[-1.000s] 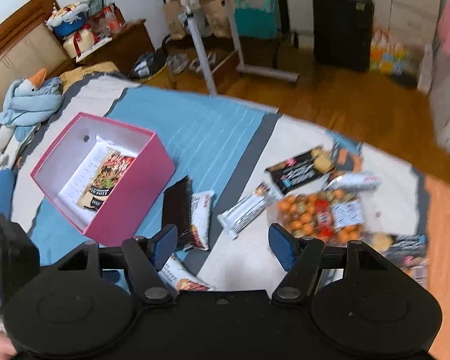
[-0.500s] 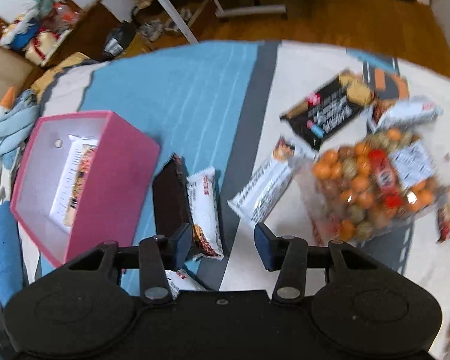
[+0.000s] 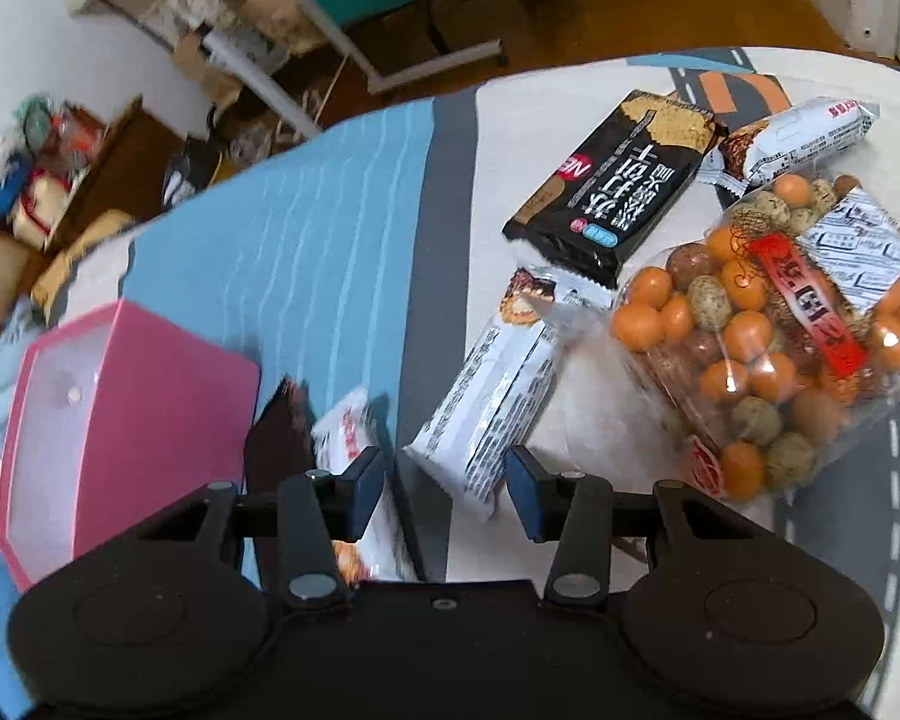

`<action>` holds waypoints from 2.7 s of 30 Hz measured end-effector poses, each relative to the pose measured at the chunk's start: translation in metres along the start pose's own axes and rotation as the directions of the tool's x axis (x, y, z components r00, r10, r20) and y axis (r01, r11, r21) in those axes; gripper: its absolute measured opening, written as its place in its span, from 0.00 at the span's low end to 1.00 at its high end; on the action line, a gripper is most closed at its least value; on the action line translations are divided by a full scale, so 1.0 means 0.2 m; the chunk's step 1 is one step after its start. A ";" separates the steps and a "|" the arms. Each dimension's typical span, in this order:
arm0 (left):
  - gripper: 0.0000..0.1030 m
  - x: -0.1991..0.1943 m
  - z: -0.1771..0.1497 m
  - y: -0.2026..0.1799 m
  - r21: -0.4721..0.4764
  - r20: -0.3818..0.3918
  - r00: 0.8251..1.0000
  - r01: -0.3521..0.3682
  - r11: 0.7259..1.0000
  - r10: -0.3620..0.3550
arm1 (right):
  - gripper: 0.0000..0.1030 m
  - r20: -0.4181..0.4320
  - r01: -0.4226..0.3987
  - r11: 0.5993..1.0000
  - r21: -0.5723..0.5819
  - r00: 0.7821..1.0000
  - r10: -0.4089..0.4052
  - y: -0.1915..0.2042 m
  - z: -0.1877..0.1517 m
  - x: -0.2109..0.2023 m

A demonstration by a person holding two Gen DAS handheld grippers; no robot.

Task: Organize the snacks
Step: 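Grasp a white snack bar with the right gripper while the left gripper grasps another white bar, then carry both white bars into the pink box and open both grippers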

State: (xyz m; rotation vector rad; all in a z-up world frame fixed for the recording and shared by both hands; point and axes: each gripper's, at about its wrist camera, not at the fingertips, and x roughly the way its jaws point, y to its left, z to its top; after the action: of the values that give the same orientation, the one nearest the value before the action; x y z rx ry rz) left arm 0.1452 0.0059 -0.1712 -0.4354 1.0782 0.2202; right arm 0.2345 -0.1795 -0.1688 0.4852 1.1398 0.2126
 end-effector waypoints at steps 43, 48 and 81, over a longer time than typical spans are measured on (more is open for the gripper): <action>0.49 -0.10 -0.02 0.04 0.185 -0.029 1.000 0.015 0.983 -0.010 | 0.27 -0.091 0.204 0.920 -0.334 0.965 -0.247 0.12 -0.20 -0.10; 0.49 -0.13 -0.05 0.04 0.185 -0.059 0.998 0.036 0.982 -0.025 | 0.27 -0.129 0.196 0.921 -0.337 0.959 -0.252 0.16 -0.30 -0.21; 0.49 -0.94 0.01 0.34 0.452 -0.066 0.991 0.130 0.883 -0.113 | 0.28 -0.168 -0.054 0.786 -0.616 0.984 -0.065 0.59 -0.74 -0.94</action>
State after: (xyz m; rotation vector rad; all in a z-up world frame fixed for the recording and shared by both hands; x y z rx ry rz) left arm 0.0343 0.0748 -0.0194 -0.0811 1.0958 -0.1563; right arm 0.0316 -0.1133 -0.0092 -0.1331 1.1702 0.6164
